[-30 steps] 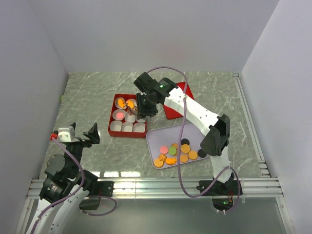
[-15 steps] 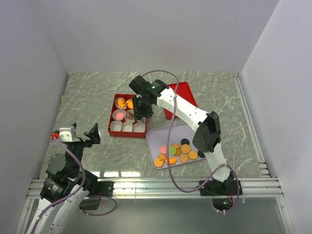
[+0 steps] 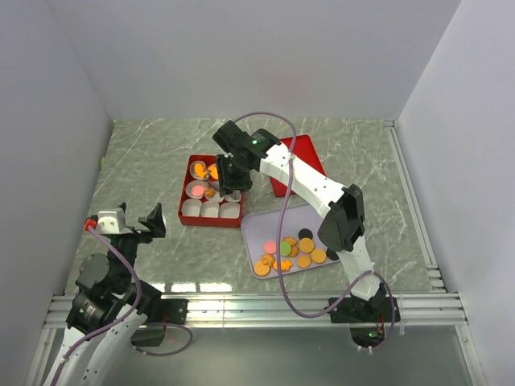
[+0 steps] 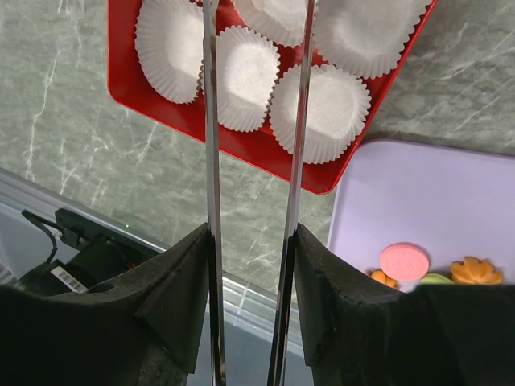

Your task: Pack the cookies

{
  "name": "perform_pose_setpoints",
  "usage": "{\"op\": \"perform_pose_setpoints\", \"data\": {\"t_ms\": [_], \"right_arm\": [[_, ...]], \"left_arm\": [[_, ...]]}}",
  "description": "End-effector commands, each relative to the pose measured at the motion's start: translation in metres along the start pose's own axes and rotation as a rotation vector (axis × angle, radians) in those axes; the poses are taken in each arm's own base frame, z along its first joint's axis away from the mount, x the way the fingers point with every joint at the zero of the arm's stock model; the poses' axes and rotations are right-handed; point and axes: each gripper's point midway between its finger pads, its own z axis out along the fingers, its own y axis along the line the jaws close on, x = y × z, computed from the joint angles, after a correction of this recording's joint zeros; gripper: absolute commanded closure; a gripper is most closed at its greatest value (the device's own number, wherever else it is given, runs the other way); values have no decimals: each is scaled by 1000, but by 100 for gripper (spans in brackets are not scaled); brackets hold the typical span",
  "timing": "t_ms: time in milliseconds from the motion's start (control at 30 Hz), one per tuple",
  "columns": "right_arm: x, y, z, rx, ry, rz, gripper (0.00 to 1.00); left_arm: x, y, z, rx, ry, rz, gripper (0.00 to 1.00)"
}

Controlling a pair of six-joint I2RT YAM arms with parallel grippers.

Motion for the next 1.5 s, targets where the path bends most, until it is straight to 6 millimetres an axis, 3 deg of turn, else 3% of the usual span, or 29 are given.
{"op": "perform_pose_setpoints", "data": {"t_ms": [0,300,467,500,567,600,633,700,733,767,800,867,900,967,1000,1200,1467], "right_arm": [[-14,1,-15,-9,-55,-9,50],[-21,5,-48,-36,-110,-10,50],[-20,-4,-82,-20,-161,-5,50],[-19,-5,-98,-29,-188,-3,50],[-8,-13,-100,-16,-176,10,50],[-9,-17,-117,-19,-221,16,50],[2,-26,-111,6,-196,24,50],[9,-35,-130,4,-237,36,50],[21,-46,-124,32,-212,45,50],[26,-51,-136,27,-233,51,50],[38,-61,-127,52,-205,59,50],[51,-70,-136,49,-214,74,50],[65,-80,-127,72,-183,84,51],[77,-85,-134,53,-190,97,51],[90,-95,-125,74,-160,112,51],[135,-126,-122,98,-124,168,51],[165,-158,-129,171,-127,214,51]], "left_arm": [[-4,0,1,2,-17,13,1],[-3,0,2,-3,-11,14,1],[-3,-2,2,9,-8,19,0],[-3,-1,2,8,-11,18,1],[-3,-1,2,6,-10,18,1],[-4,-1,2,5,-12,17,1],[-3,-1,2,6,-11,16,1],[-4,-1,2,3,-12,15,1],[-4,0,2,3,-14,16,0],[-4,-1,2,6,-14,16,1],[-3,-2,2,9,-12,17,1],[-3,-2,2,9,-12,18,1],[-4,-2,1,11,-13,16,1],[-3,-1,1,8,-14,18,1],[-4,-2,2,11,-14,18,1],[-5,-1,1,11,-19,15,0],[-5,-1,0,11,-20,16,1]]}}
